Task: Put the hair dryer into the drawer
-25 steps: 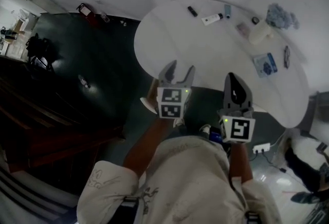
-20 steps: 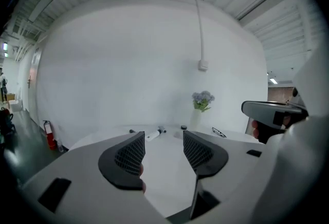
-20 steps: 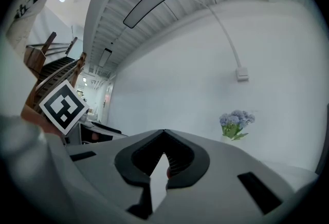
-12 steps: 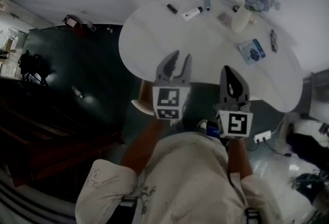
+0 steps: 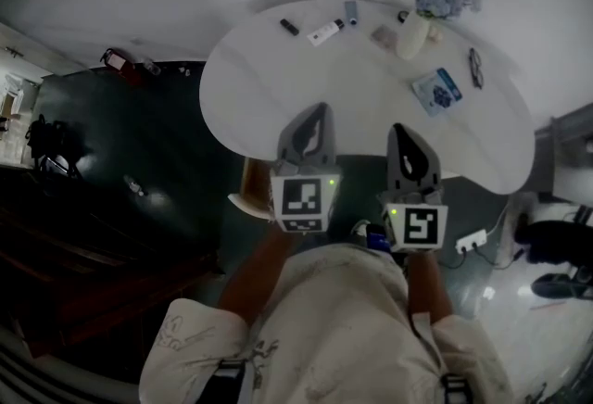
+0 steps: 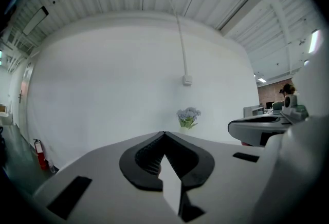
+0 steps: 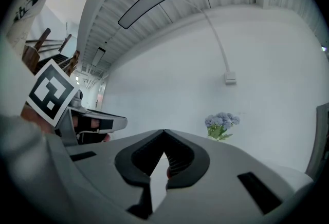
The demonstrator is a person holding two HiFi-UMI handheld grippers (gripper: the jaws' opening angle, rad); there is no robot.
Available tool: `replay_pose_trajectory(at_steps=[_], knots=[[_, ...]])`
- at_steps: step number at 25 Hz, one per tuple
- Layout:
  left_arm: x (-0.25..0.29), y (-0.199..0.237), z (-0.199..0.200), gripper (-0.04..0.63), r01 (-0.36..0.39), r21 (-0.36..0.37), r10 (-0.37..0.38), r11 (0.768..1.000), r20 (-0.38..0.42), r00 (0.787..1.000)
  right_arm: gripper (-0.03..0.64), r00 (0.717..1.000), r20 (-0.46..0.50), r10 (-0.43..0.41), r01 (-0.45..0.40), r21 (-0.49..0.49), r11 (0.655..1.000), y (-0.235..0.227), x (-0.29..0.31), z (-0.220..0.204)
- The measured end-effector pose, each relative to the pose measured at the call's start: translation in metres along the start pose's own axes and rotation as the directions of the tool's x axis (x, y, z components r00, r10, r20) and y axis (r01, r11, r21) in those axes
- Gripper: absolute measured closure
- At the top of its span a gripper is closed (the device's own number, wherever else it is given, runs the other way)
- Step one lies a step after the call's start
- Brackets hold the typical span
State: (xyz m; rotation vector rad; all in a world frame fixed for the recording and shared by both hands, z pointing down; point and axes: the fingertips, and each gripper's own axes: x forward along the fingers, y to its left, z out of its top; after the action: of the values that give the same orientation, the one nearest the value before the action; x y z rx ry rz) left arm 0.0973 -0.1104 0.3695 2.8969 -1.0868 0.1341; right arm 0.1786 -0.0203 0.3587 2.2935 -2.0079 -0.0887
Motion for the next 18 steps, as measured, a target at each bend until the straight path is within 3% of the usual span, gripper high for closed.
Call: replay_pose_trajectory(at_steps=[7, 18], knots=[[-0.01, -0.004, 0.014, 0.594, -0.018, -0.016, 0.019, 1.0, 0.08, 0.997, 0.614, 1.0, 0.015, -0.003, 0.003, 0.015, 1.0, -0.002, 0.002, 0.009], [-0.01, 0.005, 0.007, 0.595, -0.053, -0.015, 0.054, 0.998, 0.063, 0.997, 0.614, 1.0, 0.013, -0.001, 0.001, -0.005, 1.0, -0.002, 0.004, 0.007]])
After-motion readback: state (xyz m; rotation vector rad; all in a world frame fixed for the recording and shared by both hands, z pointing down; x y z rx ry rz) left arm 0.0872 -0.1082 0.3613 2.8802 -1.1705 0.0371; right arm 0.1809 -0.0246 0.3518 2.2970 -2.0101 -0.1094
